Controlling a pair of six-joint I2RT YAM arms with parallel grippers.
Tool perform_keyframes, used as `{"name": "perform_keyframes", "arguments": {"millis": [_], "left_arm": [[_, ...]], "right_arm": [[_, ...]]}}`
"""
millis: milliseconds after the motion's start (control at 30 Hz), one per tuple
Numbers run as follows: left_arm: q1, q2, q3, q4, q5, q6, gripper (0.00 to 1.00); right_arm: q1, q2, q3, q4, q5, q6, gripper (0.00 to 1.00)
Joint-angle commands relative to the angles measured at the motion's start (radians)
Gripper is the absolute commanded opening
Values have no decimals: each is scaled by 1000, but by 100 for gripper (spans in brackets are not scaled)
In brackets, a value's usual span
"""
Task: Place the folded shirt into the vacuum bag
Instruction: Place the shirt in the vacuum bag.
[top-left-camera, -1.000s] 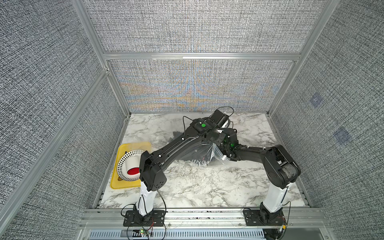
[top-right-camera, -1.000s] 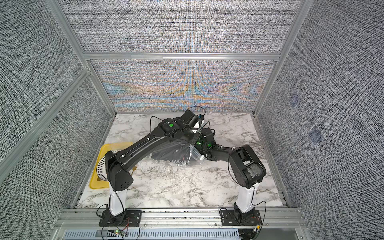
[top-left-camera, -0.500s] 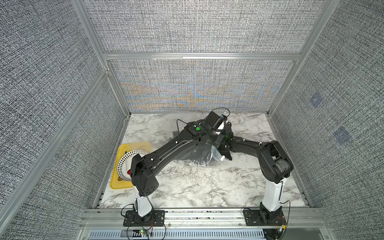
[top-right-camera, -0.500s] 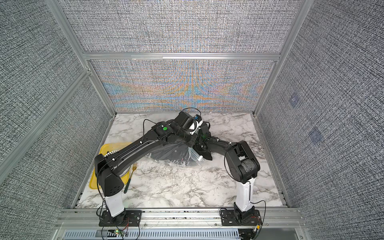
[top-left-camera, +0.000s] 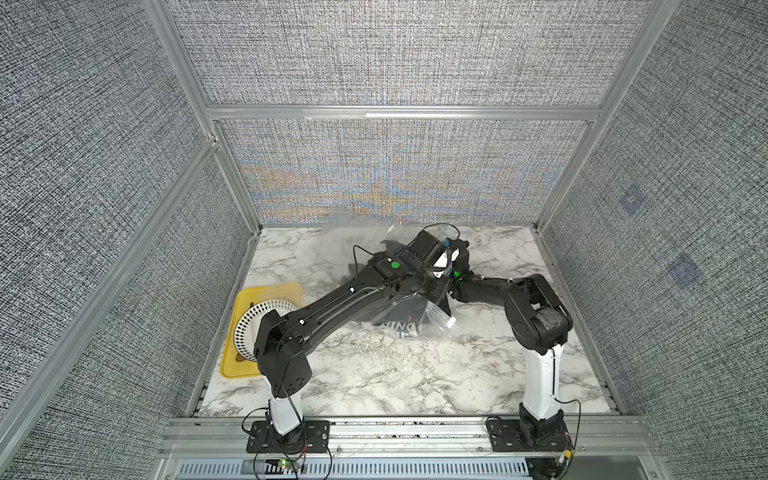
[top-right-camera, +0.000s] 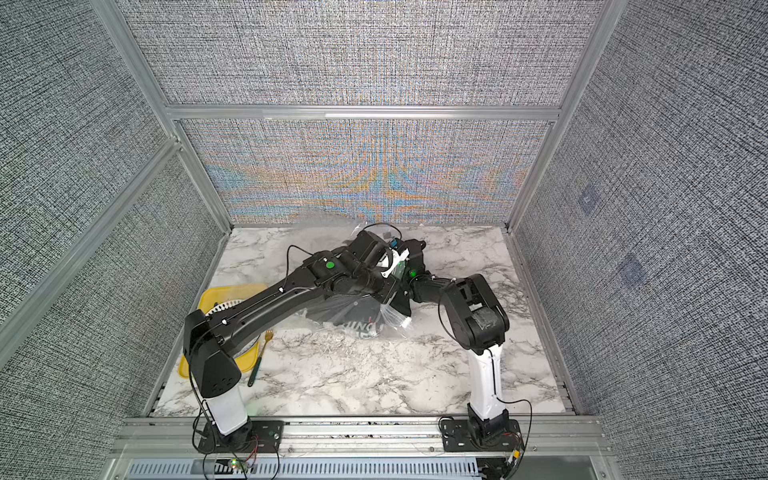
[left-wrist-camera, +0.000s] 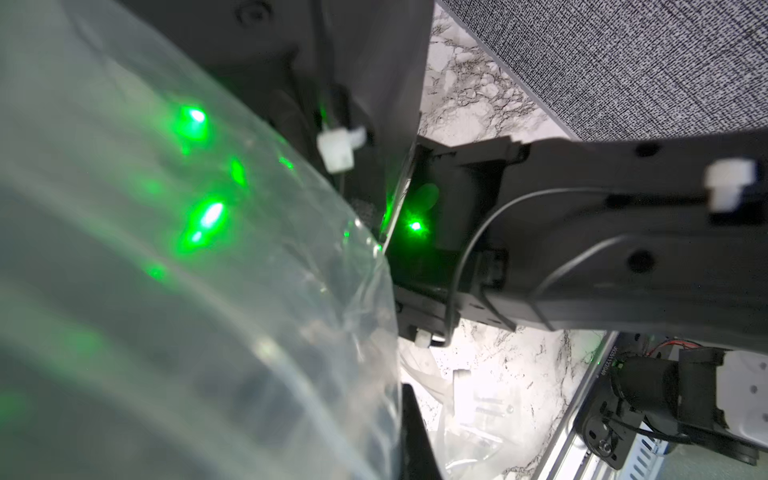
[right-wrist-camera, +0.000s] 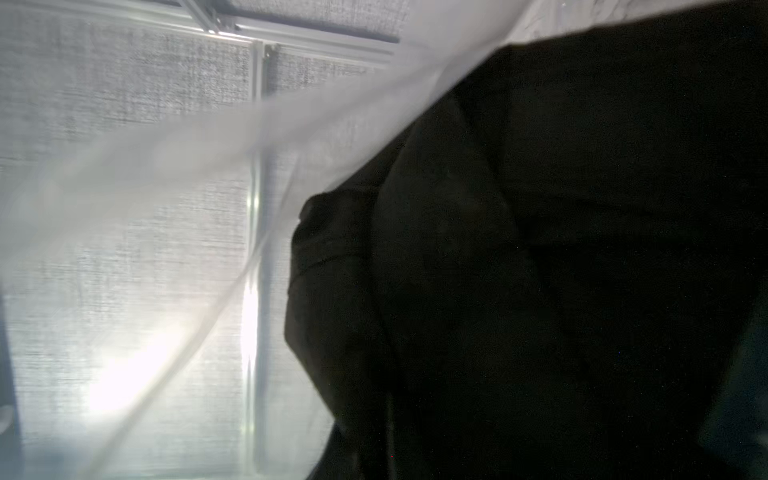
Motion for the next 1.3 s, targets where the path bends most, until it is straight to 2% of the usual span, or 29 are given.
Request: {"name": "perform_keyframes", "arguments": {"millis": [0, 100, 333, 467, 700, 833, 967, 1100, 1267], "left_arm": [[-6, -1, 9, -18, 44, 4, 0], [-6, 4, 17, -21, 45, 3, 0], [-6, 11, 49, -30, 63, 3, 0], [-7, 20, 95, -47, 75, 8, 0], [-8, 34, 164, -76, 81, 18, 0], [-8, 48, 168, -78, 75, 21, 0], [-8, 47, 171, -81, 79, 28, 0], [-8, 42, 171, -77, 79, 27, 0], [-8, 39, 172, -85, 108, 46, 0]], "right_arm": [[15, 12, 1, 251, 49, 234, 0], [31, 9, -11, 256, 92, 302, 0], [42, 13, -12, 205, 227, 317, 0], [53, 36, 39, 101, 286, 225, 0], [74, 106, 115, -215, 379, 92, 0], [86, 94, 122, -168, 372, 105, 0], [100, 53, 130, -202, 376, 80, 0], [100, 83, 116, -60, 351, 110, 0], [108, 256, 171, 338, 225, 265, 0]]}}
